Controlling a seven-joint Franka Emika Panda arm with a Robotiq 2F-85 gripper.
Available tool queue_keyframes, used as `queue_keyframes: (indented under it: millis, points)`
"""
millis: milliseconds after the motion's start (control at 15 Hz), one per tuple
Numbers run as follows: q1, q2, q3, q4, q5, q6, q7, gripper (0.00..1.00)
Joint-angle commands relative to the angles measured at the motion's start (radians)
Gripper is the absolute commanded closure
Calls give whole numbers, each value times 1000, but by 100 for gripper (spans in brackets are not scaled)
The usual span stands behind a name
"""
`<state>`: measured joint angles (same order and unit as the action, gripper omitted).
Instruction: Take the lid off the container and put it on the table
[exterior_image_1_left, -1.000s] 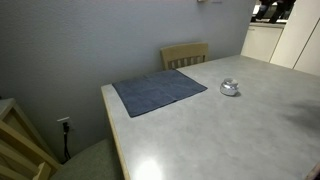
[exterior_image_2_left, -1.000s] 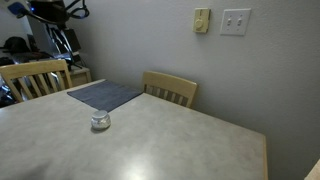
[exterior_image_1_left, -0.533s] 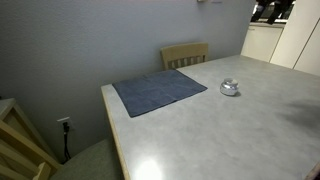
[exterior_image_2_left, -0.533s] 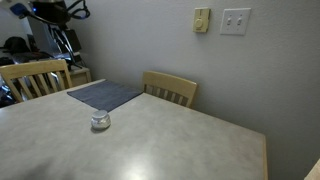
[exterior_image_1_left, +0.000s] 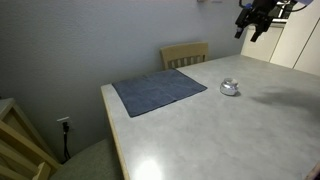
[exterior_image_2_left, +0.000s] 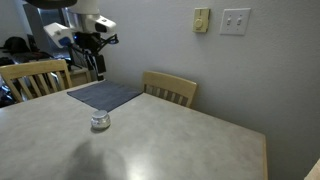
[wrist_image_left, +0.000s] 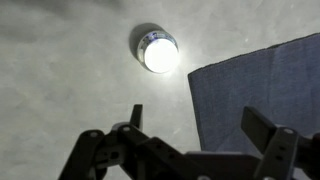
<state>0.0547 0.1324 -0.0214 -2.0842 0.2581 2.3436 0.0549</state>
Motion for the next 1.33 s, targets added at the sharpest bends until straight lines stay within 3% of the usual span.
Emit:
queue_keyframes:
  millis: [0,400,1267]
  points:
    - [6,109,9,62,-104,-21,141,0]
    - [1,120,17,39,-123,2,158,0]
    - [-32,237,23,111,-91,-94,107,0]
